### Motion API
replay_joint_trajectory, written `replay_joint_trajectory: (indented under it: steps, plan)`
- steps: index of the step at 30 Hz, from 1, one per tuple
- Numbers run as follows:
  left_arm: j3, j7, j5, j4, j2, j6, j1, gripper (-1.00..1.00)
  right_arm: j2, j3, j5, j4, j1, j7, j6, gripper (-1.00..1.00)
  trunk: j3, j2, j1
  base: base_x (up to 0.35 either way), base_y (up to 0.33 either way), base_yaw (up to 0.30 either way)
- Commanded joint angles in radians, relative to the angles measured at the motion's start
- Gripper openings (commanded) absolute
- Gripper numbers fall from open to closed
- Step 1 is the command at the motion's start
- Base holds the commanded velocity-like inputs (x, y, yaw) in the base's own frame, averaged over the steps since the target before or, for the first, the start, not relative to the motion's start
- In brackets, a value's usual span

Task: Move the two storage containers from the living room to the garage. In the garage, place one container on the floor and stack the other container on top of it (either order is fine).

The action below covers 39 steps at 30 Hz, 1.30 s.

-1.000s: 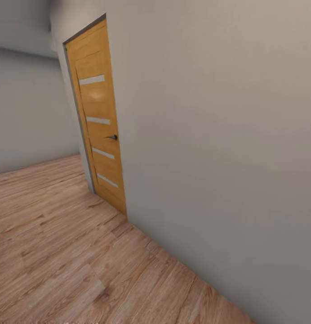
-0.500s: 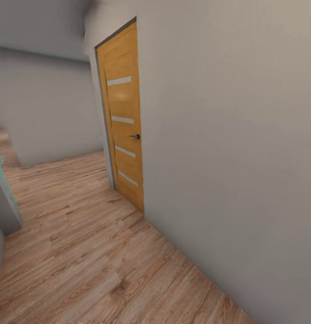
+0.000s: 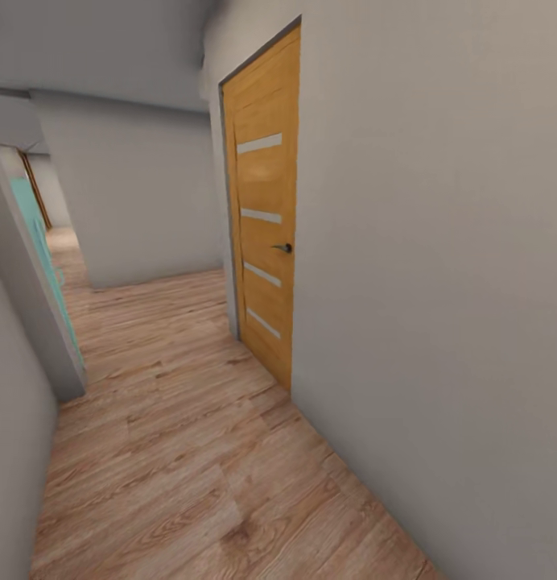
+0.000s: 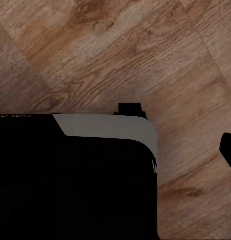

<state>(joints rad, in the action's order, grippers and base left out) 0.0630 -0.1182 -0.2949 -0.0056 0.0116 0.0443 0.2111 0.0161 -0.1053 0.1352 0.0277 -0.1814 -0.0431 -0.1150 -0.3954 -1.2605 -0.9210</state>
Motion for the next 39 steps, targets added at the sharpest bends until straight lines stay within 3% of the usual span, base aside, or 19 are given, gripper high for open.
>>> replay_joint_trajectory:
  steps: [1, 39]
  plan:
    - [0.007, -0.003, -0.008, 0.001, 0.0, 0.003, 0.001, 1.0, 0.0, -0.008, 0.011, 0.003, -0.001, -0.004, -0.006, 1.0, -0.001, -0.001, -0.001, 0.321, 0.0, 0.3]
    - [0.008, -0.003, -0.007, 0.001, 0.001, 0.002, 0.001, 1.0, 0.002, -0.008, 0.01, 0.003, -0.001, 0.005, -0.01, 1.0, -0.001, -0.001, -0.001, 0.322, -0.007, 0.3]
